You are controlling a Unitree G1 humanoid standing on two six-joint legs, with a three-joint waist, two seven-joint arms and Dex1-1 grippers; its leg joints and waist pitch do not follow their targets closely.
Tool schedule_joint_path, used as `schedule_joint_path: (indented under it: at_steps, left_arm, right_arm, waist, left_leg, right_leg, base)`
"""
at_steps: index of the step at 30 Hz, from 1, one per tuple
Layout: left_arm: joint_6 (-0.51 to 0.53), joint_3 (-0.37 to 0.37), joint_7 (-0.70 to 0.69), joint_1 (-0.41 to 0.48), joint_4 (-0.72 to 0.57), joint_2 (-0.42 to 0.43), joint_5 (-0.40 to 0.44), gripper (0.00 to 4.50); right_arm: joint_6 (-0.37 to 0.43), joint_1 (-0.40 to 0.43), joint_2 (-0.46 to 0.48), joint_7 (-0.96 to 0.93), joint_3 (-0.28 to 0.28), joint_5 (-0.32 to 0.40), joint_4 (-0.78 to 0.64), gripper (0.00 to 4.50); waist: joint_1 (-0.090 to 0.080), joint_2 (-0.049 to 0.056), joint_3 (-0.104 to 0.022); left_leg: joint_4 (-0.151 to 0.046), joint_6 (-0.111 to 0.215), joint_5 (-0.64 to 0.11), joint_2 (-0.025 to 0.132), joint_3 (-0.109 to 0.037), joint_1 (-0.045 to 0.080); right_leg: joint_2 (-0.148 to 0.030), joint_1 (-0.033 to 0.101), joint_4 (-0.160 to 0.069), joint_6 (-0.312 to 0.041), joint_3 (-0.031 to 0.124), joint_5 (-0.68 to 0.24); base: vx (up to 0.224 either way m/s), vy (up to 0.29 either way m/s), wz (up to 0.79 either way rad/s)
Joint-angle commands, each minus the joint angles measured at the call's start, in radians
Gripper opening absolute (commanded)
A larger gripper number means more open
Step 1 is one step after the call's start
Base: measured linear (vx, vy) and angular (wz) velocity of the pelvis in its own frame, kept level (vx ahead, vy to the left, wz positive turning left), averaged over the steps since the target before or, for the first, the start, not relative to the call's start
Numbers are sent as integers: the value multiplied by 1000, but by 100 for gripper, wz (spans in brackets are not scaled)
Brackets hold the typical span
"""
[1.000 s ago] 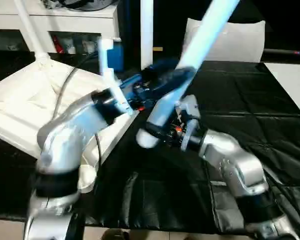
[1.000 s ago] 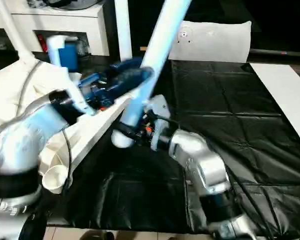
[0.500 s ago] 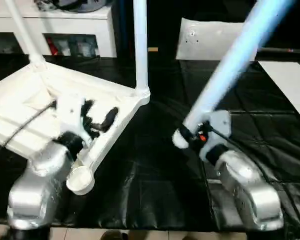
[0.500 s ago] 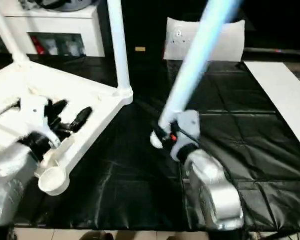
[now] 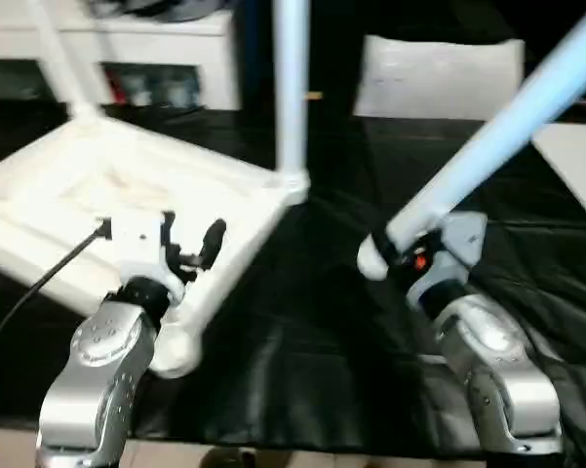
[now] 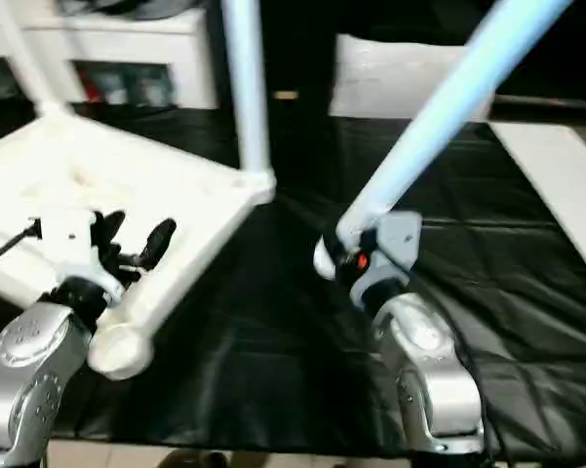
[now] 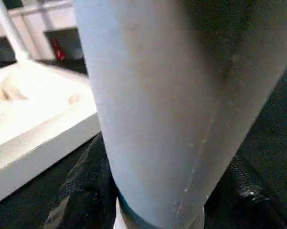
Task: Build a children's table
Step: Move to table
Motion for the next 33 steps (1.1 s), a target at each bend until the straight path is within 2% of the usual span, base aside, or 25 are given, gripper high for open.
schedule_joint_path:
  at_steps: [1,5,7,9,10,11,12,13,14,15,16,17,18,19,21,23,24,25,26,27,28,29,30,31,33]
  left_arm:
    - [3,-5,12,-11,-7,0,11,393]
    - [-4,-16,9,-6,-1,-1,25,393]
    - [-4,-16,13,-5,-2,-5,28,393]
    - [-2,-13,15,-5,-4,-7,26,393]
    - [3,-14,15,-4,-9,-6,25,393]
    - [3,-14,15,-4,-9,-5,25,393]
    - [3,-20,12,0,-9,-2,29,393]
    - [1,-22,11,1,-8,-1,31,393]
    - [0,-24,10,2,-6,-1,34,393]
    - [-2,-26,9,3,-3,-3,38,393]
    - [-2,-25,9,4,-3,-6,39,393]
    - [-2,-26,10,3,-4,-7,38,393]
    - [-1,-27,11,3,-4,-6,39,393]
    - [-1,-29,10,3,-3,-5,40,393]
    - [-1,-32,11,4,-3,-5,42,393]
    - [-1,-34,12,4,-4,-7,43,393]
    - [-5,-31,18,5,-4,-14,39,393]
    - [-3,-24,27,4,-4,-24,33,393]
    - [-2,-19,33,4,-4,-31,29,393]
    - [-2,-19,33,4,-4,-31,29,393]
    - [5,-31,35,0,-3,-23,47,393]
    - [4,-35,34,0,-3,-20,51,393]
    - [3,-47,33,-1,0,-12,68,393]
    - [0,-51,38,0,4,-15,75,393]
    - [-1,-46,50,4,4,-32,74,393]
  right_arm:
    - [-2,5,-1,6,9,4,-30,190]
    - [-6,16,4,5,14,1,-41,190]
    - [1,19,11,3,13,9,-39,190]
    - [5,17,12,3,16,9,-36,190]
    - [14,13,11,5,21,10,-37,190]
    - [16,13,10,5,22,10,-37,190]
    - [20,11,7,8,28,8,-38,190]
    - [19,10,6,9,29,6,-38,190]
    - [20,11,5,9,31,5,-37,190]
    - [21,11,2,9,32,4,-38,190]
    - [19,11,-2,7,33,-3,-39,190]
    - [17,11,-3,6,33,-5,-40,190]
    - [19,9,-2,6,31,-4,-39,190]
    - [19,5,1,6,26,1,-35,190]
    - [16,0,3,5,26,1,-29,190]
    - [10,-9,1,5,31,-4,-21,190]
    - [1,-15,1,8,35,-4,-18,190]
    - [-8,-17,-2,14,38,-4,-17,190]
    - [-14,-17,-4,19,40,-5,-17,190]
    - [-14,-17,-4,19,40,-5,-17,190]
    - [-20,-19,-11,30,40,-8,-18,190]
    - [-20,-20,-12,32,40,-8,-18,190]
    - [-20,-22,-19,40,42,-10,-17,190]
    - [-23,-26,-26,55,45,-6,-15,190]
    - [-36,-30,-32,58,46,-7,-10,190]
  waist:
    - [1,2,-67]
    - [-14,12,-62]
    - [-60,30,-60]
    - [-86,32,-54]
    - [-92,26,-55]
    - [-92,11,-47]
    - [-65,-23,-50]
    - [-70,-49,-52]
    - [-81,-12,-58]
    - [-101,-20,-43]
    - [-103,-18,-25]
    - [-112,-20,-18]
    - [-148,26,-15]
    - [-185,63,-33]
    - [-192,62,-28]
    - [-184,36,-28]
    - [-169,-20,-55]
    - [-116,-45,-55]
    - [-117,-33,-57]
    - [-114,-22,-54]
    - [-117,19,-54]
    - [-111,15,-42]
    - [-148,38,-49]
    - [-142,50,-57]
    - [-128,60,-54]
  left_leg:
    - [-58,243,-56,65,-20,26]
    - [-95,210,-146,59,-20,43]
    - [-152,173,-229,41,-8,78]
    - [-201,113,-312,41,-10,68]
    - [-201,105,-328,47,-20,65]
    - [-210,50,-416,59,-13,59]
    - [-128,-37,-501,38,4,41]
    - [151,-28,-276,6,-106,4]
    - [196,-54,-170,10,-163,-40]
    - [215,-87,-149,10,-188,-77]
    - [122,-140,-233,8,-162,-5]
    - [76,-106,-297,0,-142,28]
    - [-58,-38,-517,8,-150,23]
    - [-146,-30,-680,10,-197,41]
    - [-152,33,-641,11,-206,71]
    - [-156,82,-569,18,-203,90]
    - [-123,50,-504,11,-186,65]
    - [63,-32,-345,8,-144,19]
    - [116,-50,-218,31,-174,-2]
    - [111,-79,-111,36,-187,-14]
    - [-62,-163,-111,46,-170,22]
    - [-85,-159,-277,93,-179,66]
    - [-152,-226,-433,172,-245,67]
    - [-162,-188,-412,187,-262,83]
    - [-169,-153,-376,190,-258,71]
  right_leg:
    - [-114,35,-104,-228,67,-162]
    - [-85,29,-110,-153,39,-293]
    - [22,-10,-40,-79,-41,-241]
    - [47,-8,53,-6,-85,-160]
    - [37,-3,58,6,-86,-122]
    - [0,-2,31,9,-73,-121]
    - [-145,-7,-90,-14,21,-298]
    - [-344,6,-209,-61,164,-570]
    - [-367,34,-187,-79,163,-628]
    - [-355,54,-176,-76,126,-677]
    - [-229,36,-169,-125,-18,-773]
    - [-180,27,-164,-135,-59,-794]
    - [-38,20,-70,-105,-102,-643]
    - [26,33,80,-76,-101,-291]
    - [35,11,92,-61,-96,-112]
    - [6,20,53,-41,-72,-89]
    - [-76,56,-16,-6,2,-152]
    - [-284,84,-156,-123,132,-348]
    - [-324,98,-154,-155,144,-366]
    - [-296,111,-136,-184,108,-361]
    - [-34,69,-56,-206,-18,-279]
    - [26,14,-40,-161,-12,-229]
    - [14,31,38,-108,-3,-118]
    - [30,-1,70,-71,-9,-98]
    - [35,-15,100,-52,-13,-105]
  base:
    - [-18,125,8]
    - [-31,152,2]
    - [-50,166,0]
    - [-70,148,4]
    - [-76,131,2]
    - [-94,81,-10]
    - [-95,46,6]
    - [-95,46,6]
    - [-41,104,-11]
    - [-23,191,-51]
    - [-23,191,-51]
    - [-47,246,-31]
    - [-82,221,6]
    - [-82,221,6]
    - [-84,192,0]
    - [-60,161,-9]
    - [-71,111,-9]
    - [-71,111,-9]
    - [-47,125,-15]
    - [-29,113,-29]
    - [-29,113,-29]
    - [-70,105,13]
    - [-71,102,24]
    - [-71,102,24]
    - [0,0,0]
